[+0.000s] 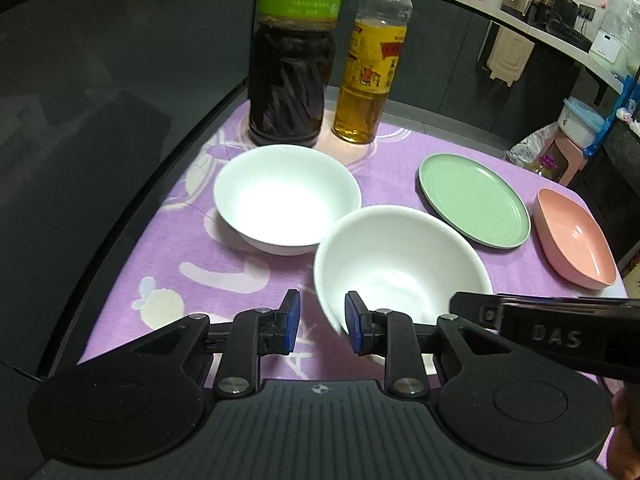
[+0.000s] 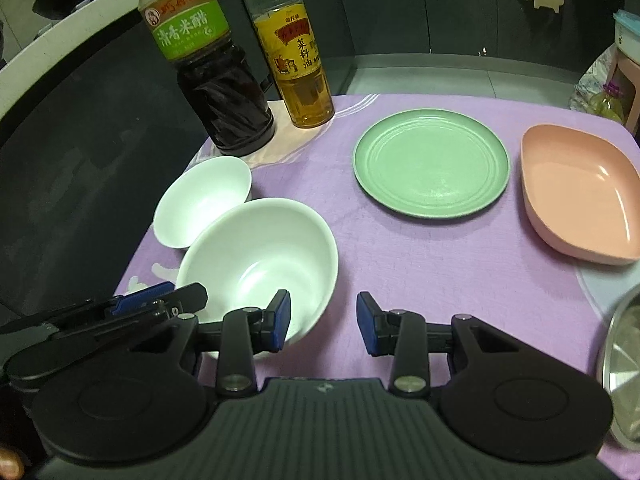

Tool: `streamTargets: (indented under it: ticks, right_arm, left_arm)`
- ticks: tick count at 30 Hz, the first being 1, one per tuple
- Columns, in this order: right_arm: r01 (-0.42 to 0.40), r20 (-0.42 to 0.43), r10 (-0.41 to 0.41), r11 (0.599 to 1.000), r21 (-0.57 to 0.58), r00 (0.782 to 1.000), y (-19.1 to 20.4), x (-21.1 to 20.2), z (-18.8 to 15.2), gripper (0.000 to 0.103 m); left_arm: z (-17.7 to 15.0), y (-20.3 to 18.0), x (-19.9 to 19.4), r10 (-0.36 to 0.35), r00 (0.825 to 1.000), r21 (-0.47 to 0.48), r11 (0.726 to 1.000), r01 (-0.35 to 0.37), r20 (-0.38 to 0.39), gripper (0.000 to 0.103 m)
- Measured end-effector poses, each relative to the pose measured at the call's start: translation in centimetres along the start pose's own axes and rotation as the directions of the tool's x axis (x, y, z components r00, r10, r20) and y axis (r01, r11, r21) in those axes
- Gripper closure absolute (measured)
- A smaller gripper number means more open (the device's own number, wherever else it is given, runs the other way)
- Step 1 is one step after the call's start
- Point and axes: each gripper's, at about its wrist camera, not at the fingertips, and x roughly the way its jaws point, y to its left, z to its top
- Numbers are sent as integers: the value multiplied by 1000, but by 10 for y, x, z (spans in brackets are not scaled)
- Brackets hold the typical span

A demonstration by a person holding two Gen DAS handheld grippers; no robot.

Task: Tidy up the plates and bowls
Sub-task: 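Close both grippers on the large white bowl's rim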

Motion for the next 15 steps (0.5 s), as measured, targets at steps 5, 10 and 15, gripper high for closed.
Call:
streamTargets:
  ticks: [5,10,15]
  right_arm:
    - [-11,-21,12,1000,16,1000,-2,10,0,91]
    - [-9,20,9,1000,-3,1000,3,-12,-5,90]
    - [-3,69,4,1000,-12,998,7,-43,-12,90]
  left_arm:
    - [-4,-8,-1,-30,1000,40,999,30,-5,88]
    - [-4,-13,-29,-40,998,60,998,37,52,89]
    - [-9,-20,-55,-56,994,77,996,49,92,89]
